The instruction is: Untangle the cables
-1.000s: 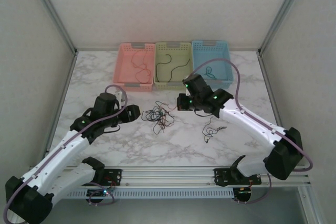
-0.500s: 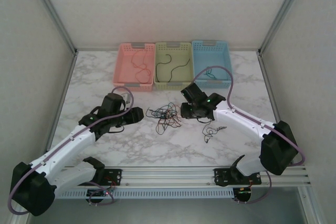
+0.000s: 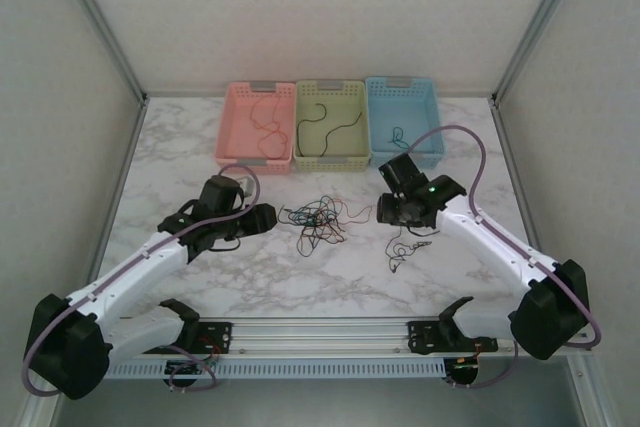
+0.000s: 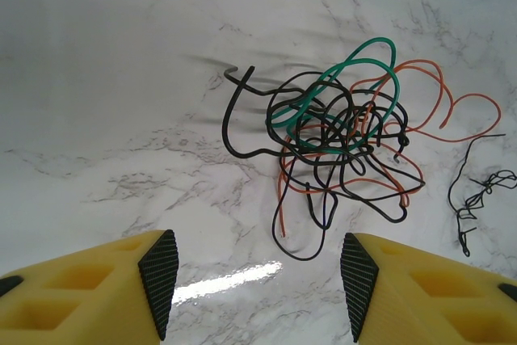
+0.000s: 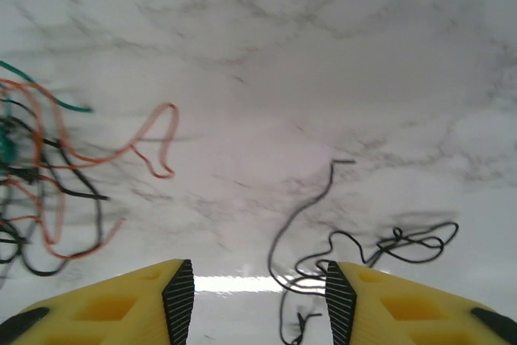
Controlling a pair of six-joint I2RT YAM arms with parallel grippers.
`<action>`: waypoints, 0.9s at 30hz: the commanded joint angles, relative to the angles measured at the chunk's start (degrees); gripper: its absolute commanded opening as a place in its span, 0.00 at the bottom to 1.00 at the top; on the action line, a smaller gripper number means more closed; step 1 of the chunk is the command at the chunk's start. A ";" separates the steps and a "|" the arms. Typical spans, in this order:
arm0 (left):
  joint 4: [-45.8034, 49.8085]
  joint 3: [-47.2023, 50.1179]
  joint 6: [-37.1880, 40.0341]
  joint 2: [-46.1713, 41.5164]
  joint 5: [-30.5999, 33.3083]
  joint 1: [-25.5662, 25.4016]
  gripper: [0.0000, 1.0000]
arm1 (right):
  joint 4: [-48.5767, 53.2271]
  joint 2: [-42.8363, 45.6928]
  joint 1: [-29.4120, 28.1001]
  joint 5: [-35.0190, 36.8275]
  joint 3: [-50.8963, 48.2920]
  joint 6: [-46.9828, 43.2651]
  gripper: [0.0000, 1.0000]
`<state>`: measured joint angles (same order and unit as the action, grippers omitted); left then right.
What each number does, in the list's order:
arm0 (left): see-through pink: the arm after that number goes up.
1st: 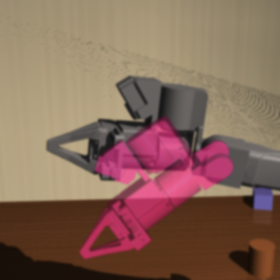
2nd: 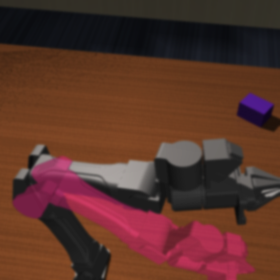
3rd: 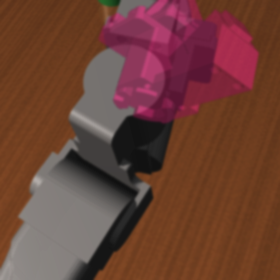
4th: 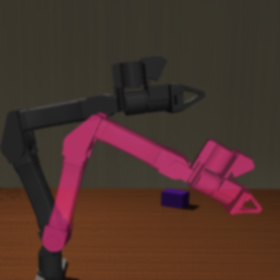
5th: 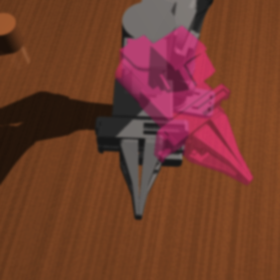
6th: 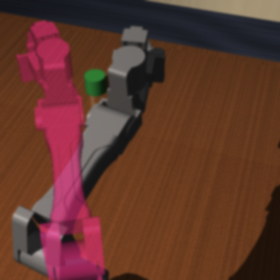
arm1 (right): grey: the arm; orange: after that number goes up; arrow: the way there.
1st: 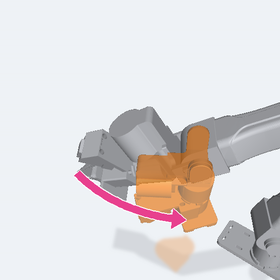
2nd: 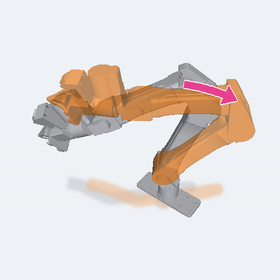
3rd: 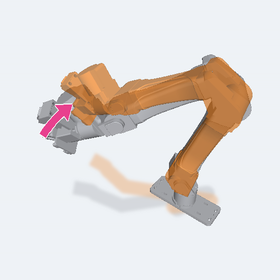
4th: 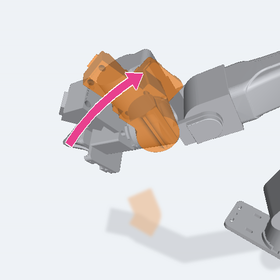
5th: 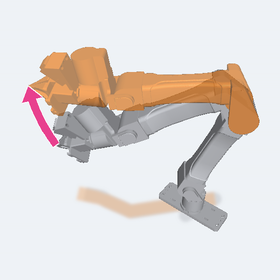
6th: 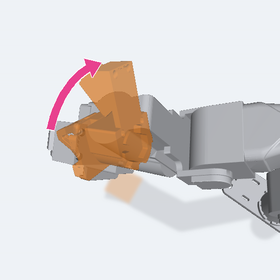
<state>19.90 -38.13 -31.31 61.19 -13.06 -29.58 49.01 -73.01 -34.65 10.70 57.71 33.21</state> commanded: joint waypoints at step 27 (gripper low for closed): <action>0.31 -2.88 2.00 -0.12 1.50 -0.90 0.58 | -5.51 -13.92 0.64 0.35 -9.59 6.78 0.32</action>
<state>19.31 -39.44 -30.02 62.24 -12.80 -29.91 44.01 -86.37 -34.37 11.22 48.99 38.96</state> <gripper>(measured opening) 0.576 0.338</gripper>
